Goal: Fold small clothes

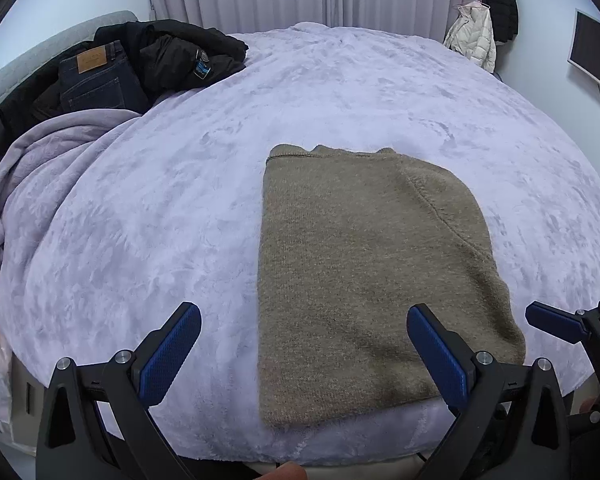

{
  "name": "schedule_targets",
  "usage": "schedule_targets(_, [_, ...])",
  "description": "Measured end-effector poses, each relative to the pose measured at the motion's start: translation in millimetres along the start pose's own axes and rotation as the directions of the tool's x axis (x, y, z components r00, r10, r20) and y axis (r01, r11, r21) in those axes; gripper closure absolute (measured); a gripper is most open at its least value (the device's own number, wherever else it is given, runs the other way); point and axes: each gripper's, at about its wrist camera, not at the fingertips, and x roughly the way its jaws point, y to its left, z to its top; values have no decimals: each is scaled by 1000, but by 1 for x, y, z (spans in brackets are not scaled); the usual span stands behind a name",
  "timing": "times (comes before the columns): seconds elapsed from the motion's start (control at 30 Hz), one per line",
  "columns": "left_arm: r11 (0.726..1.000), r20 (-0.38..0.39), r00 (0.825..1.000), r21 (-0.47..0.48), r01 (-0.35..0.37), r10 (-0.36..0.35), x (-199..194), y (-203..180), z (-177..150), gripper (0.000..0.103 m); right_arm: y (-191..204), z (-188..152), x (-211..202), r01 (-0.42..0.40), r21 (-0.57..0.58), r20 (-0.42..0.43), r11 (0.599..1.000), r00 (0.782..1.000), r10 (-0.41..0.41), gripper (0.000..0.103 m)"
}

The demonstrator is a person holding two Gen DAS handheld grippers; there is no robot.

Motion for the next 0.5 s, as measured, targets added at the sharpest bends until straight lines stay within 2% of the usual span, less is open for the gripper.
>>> schedule_targets(0.5, [1000, -5, 1000, 0, -2, 2, 2, 2, 1, 0, 3, 0, 0, -2, 2, -1, 1000, 1000, 2, 16])
